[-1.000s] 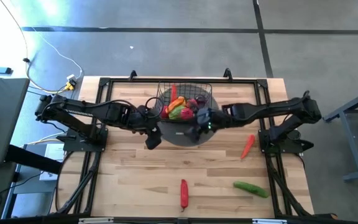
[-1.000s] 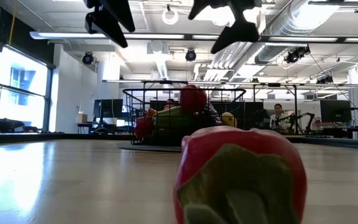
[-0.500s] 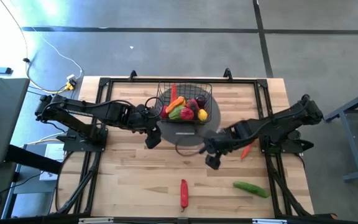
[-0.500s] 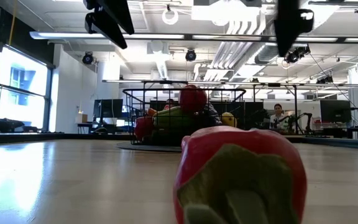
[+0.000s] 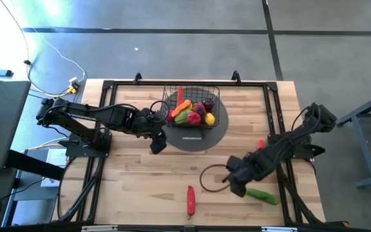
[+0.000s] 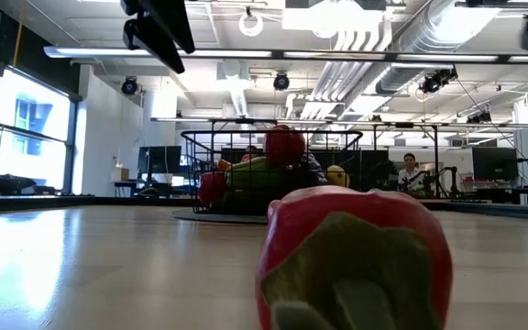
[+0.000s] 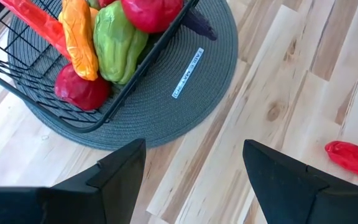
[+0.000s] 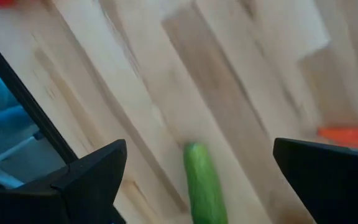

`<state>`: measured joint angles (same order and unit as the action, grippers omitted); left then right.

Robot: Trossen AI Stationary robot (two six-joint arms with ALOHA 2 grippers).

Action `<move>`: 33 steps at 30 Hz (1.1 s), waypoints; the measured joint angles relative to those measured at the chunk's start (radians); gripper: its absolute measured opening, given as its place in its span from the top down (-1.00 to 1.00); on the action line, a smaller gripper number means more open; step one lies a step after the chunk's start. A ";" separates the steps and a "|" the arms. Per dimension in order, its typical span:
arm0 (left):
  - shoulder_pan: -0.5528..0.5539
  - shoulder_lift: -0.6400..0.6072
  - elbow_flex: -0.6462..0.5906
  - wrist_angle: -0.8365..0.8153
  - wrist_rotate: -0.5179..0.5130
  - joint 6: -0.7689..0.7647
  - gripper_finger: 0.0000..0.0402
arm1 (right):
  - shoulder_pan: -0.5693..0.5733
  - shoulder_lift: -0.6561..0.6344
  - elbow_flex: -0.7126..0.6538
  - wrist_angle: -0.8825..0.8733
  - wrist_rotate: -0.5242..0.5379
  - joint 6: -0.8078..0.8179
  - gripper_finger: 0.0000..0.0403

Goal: Build produce basket
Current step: Put the cucumber into the wire basket

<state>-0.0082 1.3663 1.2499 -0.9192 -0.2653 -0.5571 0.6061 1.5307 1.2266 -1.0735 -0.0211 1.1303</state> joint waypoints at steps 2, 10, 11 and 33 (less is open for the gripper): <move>0.000 0.000 0.000 -0.005 0.000 0.000 -0.30 | 0.038 0.000 -0.018 0.004 -0.017 0.044 -0.92; 0.000 0.000 0.000 -0.005 0.000 -0.002 -0.30 | 0.174 0.000 -0.099 0.044 -0.098 0.200 -0.92; 0.000 0.000 0.000 -0.005 0.000 -0.005 -0.30 | 0.188 0.000 -0.112 0.055 -0.106 0.224 -0.92; 0.000 0.000 0.000 -0.004 0.000 -0.012 -0.30 | 0.289 0.002 -0.396 0.348 -0.197 0.463 -0.63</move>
<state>-0.0082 1.3666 1.2499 -0.9234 -0.2649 -0.5689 0.8955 1.5326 0.8307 -0.7250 -0.2180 1.5935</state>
